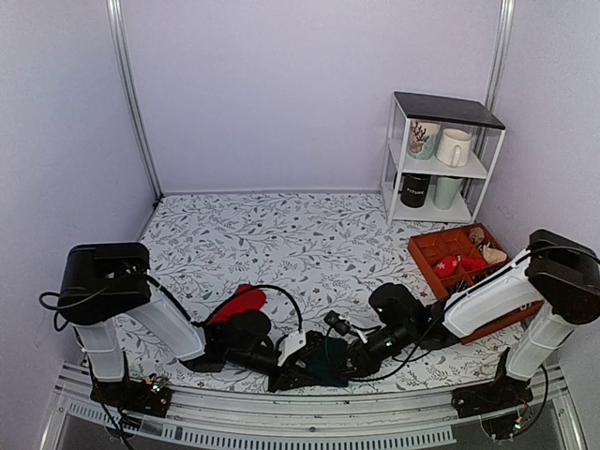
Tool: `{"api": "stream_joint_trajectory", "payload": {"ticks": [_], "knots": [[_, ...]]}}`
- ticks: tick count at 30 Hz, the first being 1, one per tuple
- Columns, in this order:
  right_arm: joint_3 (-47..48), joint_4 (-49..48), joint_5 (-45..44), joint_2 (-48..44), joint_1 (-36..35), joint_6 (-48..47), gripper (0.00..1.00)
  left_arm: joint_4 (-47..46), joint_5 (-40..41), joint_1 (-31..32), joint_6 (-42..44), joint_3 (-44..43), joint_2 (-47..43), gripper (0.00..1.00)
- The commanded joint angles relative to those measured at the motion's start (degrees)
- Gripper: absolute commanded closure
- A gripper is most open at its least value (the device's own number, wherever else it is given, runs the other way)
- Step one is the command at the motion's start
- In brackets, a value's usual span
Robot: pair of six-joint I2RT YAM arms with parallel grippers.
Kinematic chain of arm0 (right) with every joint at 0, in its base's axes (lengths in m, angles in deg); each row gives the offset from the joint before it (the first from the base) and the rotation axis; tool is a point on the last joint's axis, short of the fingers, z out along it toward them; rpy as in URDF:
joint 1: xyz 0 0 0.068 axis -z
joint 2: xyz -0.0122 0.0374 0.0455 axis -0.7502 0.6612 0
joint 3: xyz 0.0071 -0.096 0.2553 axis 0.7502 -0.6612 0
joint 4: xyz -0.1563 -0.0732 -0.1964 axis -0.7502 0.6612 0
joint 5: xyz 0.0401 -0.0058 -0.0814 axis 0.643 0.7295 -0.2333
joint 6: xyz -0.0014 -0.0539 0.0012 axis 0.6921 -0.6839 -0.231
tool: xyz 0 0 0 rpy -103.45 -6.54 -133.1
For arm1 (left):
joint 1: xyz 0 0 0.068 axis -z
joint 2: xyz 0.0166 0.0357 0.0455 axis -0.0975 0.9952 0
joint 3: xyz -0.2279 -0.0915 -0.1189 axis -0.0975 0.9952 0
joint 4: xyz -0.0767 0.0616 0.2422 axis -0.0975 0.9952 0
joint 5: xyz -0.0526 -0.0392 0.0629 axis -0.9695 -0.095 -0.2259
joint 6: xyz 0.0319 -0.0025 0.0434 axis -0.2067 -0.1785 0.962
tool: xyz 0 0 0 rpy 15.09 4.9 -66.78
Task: Roll the socks
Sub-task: Roll the sock at the center of the board.
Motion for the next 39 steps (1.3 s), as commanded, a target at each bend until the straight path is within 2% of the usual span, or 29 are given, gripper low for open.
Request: {"api": "stream_joint_trajectory", "payload": {"ticks": [1, 5, 7, 11, 17, 23, 30, 34, 35, 36, 37, 39], "knots": [[-2.52, 9.54, -14.87, -11.63, -0.35, -6.40, 0.70, 13.74, -2.49, -1.17, -7.99, 0.23, 1.44, 0.76], [-7.91, 2.48, -25.27, -22.08, -5.48, -17.91, 0.57, 14.28, -6.30, -3.08, -12.85, 0.70, 3.31, 0.77], [-9.25, 0.28, -30.44, -23.45, -8.59, -22.50, 0.56, 13.95, -7.42, -3.71, -14.97, 1.01, 6.23, 0.77], [-8.48, -0.28, -39.90, -20.47, -15.70, -29.05, 0.55, 13.09, -9.37, -4.33, -17.63, 1.43, 8.66, 0.77], [-5.13, 0.82, -48.78, -11.81, -20.76, -31.80, 0.55, 12.21, -10.99, -4.47, -18.77, 1.39, 11.23, 0.77], [-4.97, -0.72, -49.12, -10.50, -21.13, -32.80, 0.56, 11.97, -11.37, -4.59, -18.59, 1.43, 11.61, 0.77], [-4.18, 0.34, -44.73, -7.39, -21.16, -30.09, 0.79, 11.69, -11.52, -5.00, -18.31, 0.70, 11.80, 0.70], [-4.72, 0.84, -42.38, -6.71, -21.13, -25.36, 0.83, 10.57, -10.38, -4.95, -17.13, 1.06, 9.32, 0.67], [-5.16, 0.89, -41.69, -7.00, -21.04, -23.92, 0.84, 9.52, -10.53, -4.97, -16.40, 1.58, 8.00, 0.65], [-5.46, 1.08, -41.19, -7.31, -20.98, -22.08, 0.85, 8.65, -10.34, -4.97, -15.72, 1.95, 6.46, 0.56], [-5.64, 1.52, -40.45, -7.57, -20.86, -20.23, 0.85, 8.14, -10.10, -4.91, -14.80, 2.22, 4.81, 0.50], [-5.75, 2.89, -38.31, -8.07, -20.11, -17.79, 0.85, 8.24, -7.90, -4.49, -10.81, 2.47, -0.66, 0.27]]}}
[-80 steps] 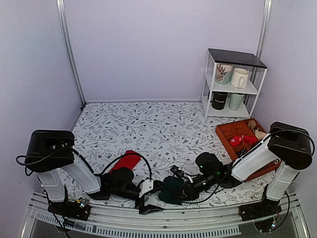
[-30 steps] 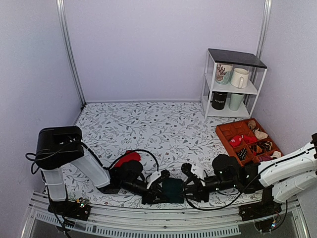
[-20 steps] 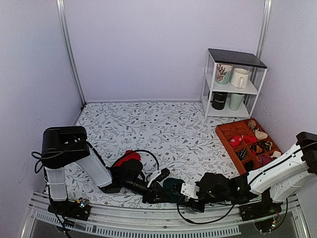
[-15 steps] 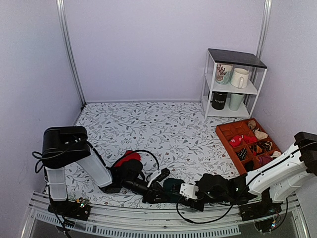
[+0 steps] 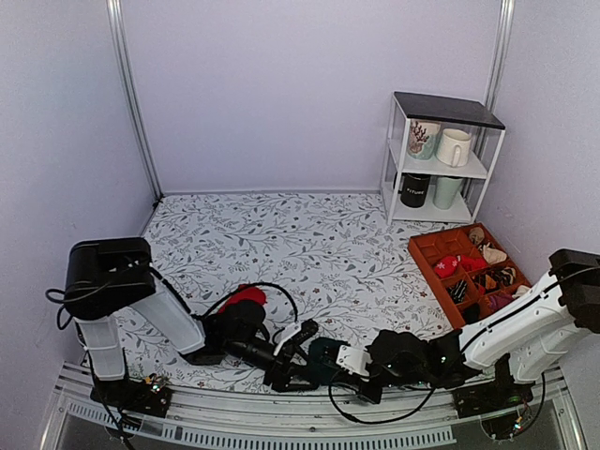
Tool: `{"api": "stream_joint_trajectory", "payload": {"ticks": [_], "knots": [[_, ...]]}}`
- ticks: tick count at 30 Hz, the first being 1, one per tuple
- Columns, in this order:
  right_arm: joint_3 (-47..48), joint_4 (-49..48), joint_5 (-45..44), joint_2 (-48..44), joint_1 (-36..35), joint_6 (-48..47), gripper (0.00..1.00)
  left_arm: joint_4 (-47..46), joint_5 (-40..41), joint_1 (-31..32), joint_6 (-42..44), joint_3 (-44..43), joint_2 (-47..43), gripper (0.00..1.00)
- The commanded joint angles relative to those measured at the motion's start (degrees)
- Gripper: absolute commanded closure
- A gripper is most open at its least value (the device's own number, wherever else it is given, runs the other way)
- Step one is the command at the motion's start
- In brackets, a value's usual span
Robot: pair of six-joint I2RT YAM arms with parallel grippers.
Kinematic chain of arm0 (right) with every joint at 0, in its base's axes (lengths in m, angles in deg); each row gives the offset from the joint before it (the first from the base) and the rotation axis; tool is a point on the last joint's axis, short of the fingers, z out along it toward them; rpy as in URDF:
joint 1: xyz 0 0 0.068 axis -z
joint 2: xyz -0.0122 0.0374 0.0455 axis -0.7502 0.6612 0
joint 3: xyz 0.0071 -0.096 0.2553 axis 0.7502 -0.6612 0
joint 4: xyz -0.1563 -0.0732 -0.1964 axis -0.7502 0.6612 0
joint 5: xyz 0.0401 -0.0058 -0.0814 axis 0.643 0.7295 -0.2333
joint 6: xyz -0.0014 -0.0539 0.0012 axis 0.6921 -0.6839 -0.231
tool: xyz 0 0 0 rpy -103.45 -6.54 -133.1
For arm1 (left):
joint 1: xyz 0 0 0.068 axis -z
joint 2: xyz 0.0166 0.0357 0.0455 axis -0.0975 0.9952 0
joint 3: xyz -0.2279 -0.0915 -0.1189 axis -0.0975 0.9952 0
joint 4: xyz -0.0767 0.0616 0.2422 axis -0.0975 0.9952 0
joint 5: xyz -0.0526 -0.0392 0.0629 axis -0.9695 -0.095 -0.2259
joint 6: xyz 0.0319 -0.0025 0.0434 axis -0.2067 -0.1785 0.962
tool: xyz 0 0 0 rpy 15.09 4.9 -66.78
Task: Roll the socks
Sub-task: Roll the sock at the center of the board.
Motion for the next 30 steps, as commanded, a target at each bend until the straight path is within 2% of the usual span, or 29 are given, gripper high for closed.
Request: {"api": "stream_joint_trajectory", "payload": {"ticks": [1, 2, 7, 12, 17, 25, 30], "knots": [[-0.56, 3.27, 6.25, 0.47, 1.46, 8.43, 0.85, 12.69, 6.89, 0.62, 7.16, 3.12, -5.58, 0.07], [-0.56, 3.93, 8.21, 0.32, 2.39, 10.14, 0.85, 13.00, 8.86, 1.18, 9.78, 3.27, -7.45, 0.01], [-0.22, 8.29, 17.59, -0.77, 7.88, 16.10, 0.85, 7.38, 18.50, 4.64, 20.82, 6.03, -13.65, 0.01], [-0.29, 10.77, 27.68, 0.63, 14.09, 20.27, 0.85, 2.65, 22.19, 6.99, 27.71, 5.96, -11.96, 0.01], [1.10, 11.26, 32.57, 4.71, 16.41, 21.54, 0.85, -2.87, 22.73, 8.30, 30.96, 4.99, -8.18, 0.00], [3.44, 12.69, 34.38, 9.12, 16.79, 21.06, 0.85, -4.62, 22.76, 8.42, 32.04, 4.38, -4.83, 0.01], [3.64, 12.94, 34.43, 9.16, 16.98, 21.47, 0.85, -3.92, 23.00, 8.39, 31.12, 4.68, -4.39, 0.06]]}}
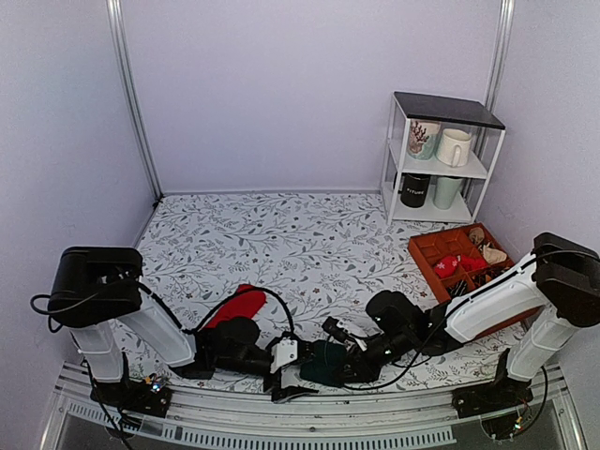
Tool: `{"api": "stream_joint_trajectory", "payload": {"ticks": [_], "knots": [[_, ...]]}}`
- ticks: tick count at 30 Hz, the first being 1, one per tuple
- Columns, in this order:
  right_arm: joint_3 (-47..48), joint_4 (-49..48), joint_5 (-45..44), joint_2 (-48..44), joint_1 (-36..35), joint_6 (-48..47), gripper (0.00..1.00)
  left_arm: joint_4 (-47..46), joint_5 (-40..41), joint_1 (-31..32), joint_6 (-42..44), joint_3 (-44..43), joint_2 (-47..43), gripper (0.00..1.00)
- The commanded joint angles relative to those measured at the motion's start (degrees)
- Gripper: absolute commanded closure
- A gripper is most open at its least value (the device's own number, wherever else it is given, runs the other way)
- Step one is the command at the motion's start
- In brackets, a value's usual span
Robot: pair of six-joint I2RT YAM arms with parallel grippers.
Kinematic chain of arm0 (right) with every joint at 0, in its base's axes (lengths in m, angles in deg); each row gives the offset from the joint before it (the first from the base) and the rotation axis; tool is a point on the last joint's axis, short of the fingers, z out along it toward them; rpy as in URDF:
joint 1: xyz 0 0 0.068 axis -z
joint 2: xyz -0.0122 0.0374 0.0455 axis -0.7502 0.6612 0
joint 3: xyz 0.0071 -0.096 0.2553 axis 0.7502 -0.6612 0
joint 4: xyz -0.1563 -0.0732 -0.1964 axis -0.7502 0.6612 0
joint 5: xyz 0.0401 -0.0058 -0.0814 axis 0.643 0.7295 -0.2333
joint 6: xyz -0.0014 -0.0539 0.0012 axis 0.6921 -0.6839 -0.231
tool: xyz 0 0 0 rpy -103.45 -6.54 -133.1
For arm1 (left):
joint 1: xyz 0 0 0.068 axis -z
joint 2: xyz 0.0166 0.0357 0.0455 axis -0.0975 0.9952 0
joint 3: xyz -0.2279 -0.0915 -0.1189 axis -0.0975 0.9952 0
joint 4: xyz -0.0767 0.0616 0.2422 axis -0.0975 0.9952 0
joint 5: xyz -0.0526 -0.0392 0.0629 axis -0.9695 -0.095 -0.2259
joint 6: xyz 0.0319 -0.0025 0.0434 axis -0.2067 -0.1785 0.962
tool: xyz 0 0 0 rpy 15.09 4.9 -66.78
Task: Roll the socks
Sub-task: Roll the sock at the center of the board.
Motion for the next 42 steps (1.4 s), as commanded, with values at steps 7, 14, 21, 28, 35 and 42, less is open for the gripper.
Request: {"api": "stream_joint_trajectory", "payload": {"ticks": [7, 14, 21, 28, 35, 42], "knots": [[-1.01, 9.12, 0.39, 3.82, 0.18, 1.11, 0.86, -2.79, 2.12, 0.72, -1.28, 1.00, 0.68, 0.02], [-0.86, 9.32, 0.44, 3.93, 0.25, 1.32, 0.85, -0.82, 0.54, 0.68, -0.55, 0.48, 0.26, 0.29], [-0.58, 9.45, 0.64, 4.94, 0.42, 1.74, 0.86, 0.26, -1.10, 0.55, -2.23, -0.80, 2.09, 0.52], [1.42, 13.02, -1.72, 3.01, 0.43, 0.47, 0.83, 8.57, -2.80, -0.26, -9.58, -1.74, 0.88, 0.68], [3.33, 14.42, -2.42, 2.59, 0.42, -1.60, 0.81, 13.93, -3.93, -0.87, -20.31, 1.10, 0.14, 0.70], [2.80, 13.55, -8.77, -3.59, 0.36, -3.83, 0.69, 16.32, -11.32, -3.32, -30.38, 0.92, 3.10, 0.70]]}}
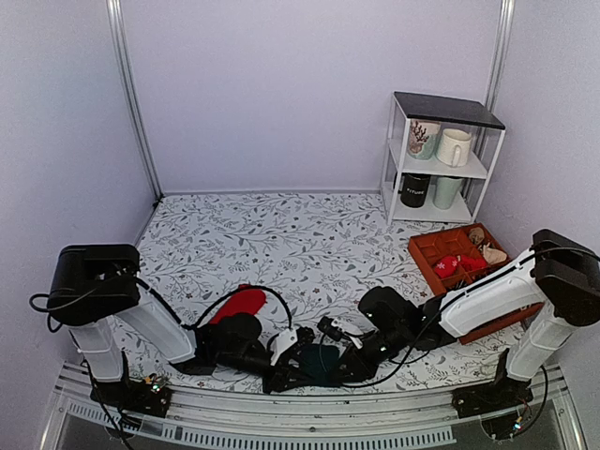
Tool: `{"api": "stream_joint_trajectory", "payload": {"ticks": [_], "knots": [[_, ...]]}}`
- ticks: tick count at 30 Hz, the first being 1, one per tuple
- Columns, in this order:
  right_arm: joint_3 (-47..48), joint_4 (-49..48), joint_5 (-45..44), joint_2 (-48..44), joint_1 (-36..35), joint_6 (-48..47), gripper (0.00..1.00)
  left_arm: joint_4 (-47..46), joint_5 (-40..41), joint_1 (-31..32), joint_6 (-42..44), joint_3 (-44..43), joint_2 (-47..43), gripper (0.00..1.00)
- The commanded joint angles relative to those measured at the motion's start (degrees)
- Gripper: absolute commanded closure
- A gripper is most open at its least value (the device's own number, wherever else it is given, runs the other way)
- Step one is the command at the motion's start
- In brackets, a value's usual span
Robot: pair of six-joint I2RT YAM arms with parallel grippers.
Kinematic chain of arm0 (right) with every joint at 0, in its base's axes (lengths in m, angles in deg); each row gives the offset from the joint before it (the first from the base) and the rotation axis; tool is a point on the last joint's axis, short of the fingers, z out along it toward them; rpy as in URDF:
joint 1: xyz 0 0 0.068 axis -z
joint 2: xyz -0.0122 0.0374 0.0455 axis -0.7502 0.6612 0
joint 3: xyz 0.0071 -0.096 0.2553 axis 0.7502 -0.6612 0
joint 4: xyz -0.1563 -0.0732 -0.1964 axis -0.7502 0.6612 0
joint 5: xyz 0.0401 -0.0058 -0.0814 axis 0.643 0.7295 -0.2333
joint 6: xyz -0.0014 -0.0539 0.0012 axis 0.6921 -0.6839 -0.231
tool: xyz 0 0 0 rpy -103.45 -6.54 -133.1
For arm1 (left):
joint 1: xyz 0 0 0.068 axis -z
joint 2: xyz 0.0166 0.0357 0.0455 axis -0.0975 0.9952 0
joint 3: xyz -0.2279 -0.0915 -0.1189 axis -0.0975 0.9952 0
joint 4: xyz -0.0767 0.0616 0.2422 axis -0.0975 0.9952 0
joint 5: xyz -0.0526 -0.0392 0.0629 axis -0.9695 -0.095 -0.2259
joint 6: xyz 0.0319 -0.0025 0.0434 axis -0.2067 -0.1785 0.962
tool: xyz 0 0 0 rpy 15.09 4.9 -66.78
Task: Roll the socks
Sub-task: Roll the sock at the center of the board.
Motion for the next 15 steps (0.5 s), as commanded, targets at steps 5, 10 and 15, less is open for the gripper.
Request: {"api": "stream_joint_trajectory", "payload": {"ticks": [5, 10, 15], "knots": [[-8.83, -2.22, -23.87, -22.12, -5.01, -10.45, 0.59, 10.19, -10.49, -2.71, -13.63, 1.69, 5.82, 0.71], [-13.13, -10.78, -37.22, -22.91, -15.42, -24.07, 0.54, 9.74, -12.36, -4.27, -16.20, 1.66, 9.53, 0.71], [-8.09, -9.80, -39.82, -12.93, -18.93, -28.02, 0.53, 9.31, -13.89, -4.57, -17.15, 1.39, 12.08, 0.71]]}}
